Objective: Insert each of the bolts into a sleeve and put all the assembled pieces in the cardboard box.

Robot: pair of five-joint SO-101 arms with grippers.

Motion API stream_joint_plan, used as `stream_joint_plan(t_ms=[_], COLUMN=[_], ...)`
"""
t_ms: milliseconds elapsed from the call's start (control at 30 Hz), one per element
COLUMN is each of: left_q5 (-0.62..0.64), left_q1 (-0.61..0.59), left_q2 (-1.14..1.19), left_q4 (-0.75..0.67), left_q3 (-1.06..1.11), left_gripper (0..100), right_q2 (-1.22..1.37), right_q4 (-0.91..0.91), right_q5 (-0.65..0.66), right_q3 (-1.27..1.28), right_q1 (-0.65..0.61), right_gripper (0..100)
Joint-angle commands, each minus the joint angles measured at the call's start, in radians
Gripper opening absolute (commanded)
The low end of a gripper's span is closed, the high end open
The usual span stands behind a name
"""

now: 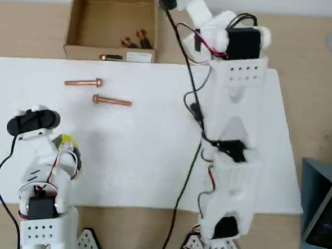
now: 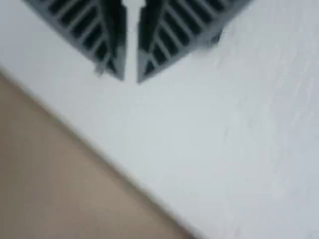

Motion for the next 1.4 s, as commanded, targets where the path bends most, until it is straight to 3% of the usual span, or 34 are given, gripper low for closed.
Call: stream_joint_plan(t_ms=[0,200,533,700,1033,1367], left_q5=[0.000,0.000,0.000,0.000,0.000,0.000], left_q1=[-0.015,-0.015,-0.015,-0.015,-0.015,-0.015], left_q2=[-0.010,-0.010,-0.010,-0.010,-0.010,-0.010], left_q4=[-0.012,-0.012,-0.012,-0.012,-0.012,-0.012], left_q3=[0.014,0.014,0.014,0.014,0.014,0.014], left_gripper=[0,0,0,0,0,0], right_q2=[-0.211,-0.375,-0.351,-0.269,-0.119,-0.038], right_q4=[0.020,0.018,-0.068,-0.150,-0.250,-0.315], right_q5=[-0.008,-0.006,-0.049,-0.078,-0.101,-0.087], right_q3=[0.289,0.673,0.937,0.958,0.958,0.958], right_q1=[0.016,0.015,0.016,0.016,0.018,0.051], right_gripper=[0.9,0.9,0.9,1.3,23.4,24.3])
